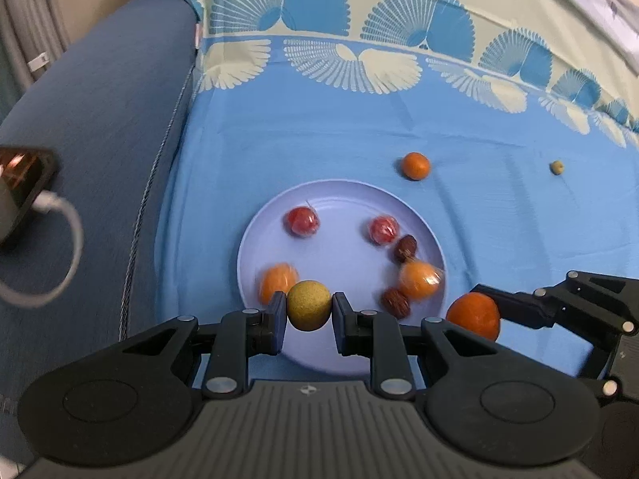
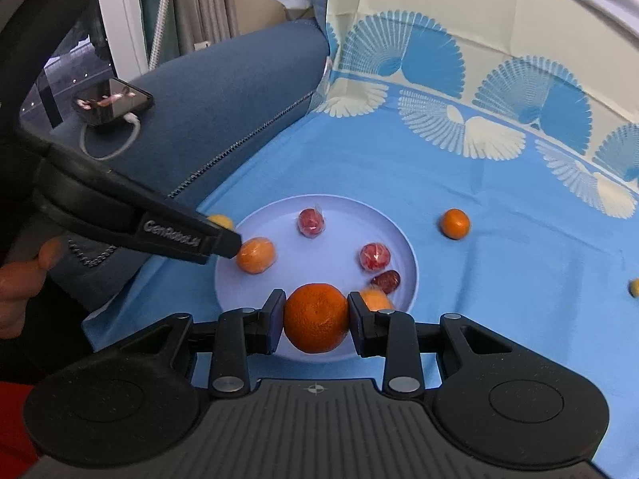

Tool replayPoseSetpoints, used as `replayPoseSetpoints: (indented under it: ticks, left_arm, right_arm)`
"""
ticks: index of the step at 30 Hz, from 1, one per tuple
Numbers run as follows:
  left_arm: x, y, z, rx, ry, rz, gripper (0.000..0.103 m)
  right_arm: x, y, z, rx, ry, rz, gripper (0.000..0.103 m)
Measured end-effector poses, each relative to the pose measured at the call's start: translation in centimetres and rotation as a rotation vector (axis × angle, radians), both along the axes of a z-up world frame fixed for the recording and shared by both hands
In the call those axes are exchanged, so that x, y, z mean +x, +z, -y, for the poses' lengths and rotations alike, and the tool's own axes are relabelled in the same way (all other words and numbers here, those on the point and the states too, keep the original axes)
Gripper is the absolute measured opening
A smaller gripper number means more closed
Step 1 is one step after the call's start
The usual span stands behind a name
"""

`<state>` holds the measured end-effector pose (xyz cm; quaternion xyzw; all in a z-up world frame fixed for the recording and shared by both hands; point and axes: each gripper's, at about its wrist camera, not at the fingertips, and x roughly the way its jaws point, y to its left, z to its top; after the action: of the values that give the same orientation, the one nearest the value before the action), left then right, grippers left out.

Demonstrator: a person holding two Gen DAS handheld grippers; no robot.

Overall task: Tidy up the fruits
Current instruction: 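Open both grippers to drop the yellow fruit and mandarin onto the plate, then lift both tools away from the plate toward the last fruits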

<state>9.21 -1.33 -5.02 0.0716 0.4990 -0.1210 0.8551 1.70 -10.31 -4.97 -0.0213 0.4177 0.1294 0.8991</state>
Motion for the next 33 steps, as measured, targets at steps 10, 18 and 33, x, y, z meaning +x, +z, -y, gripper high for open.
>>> replayPoseSetpoints:
  ticks: [10,18,33]
  left_arm:
    - [5.6,-3.5,2.0,0.022,-0.073,-0.013,0.068]
    - [4.0,0.2,0.1,0.073,-0.042,0.099,0.103]
    - [-7.9,3.4,-2.3,0.096,0.085,-0.017,0.103]
  right_arm:
    - [4.7,-3.6,-0.6,-0.032,0.021,-0.035,0.057]
    - [2.2,-1.0,-0.6,-0.055,-0.008,-0.008,0.097]
    - [-8.1,4.6,-1.1,-0.024,-0.108,0.065,0.102]
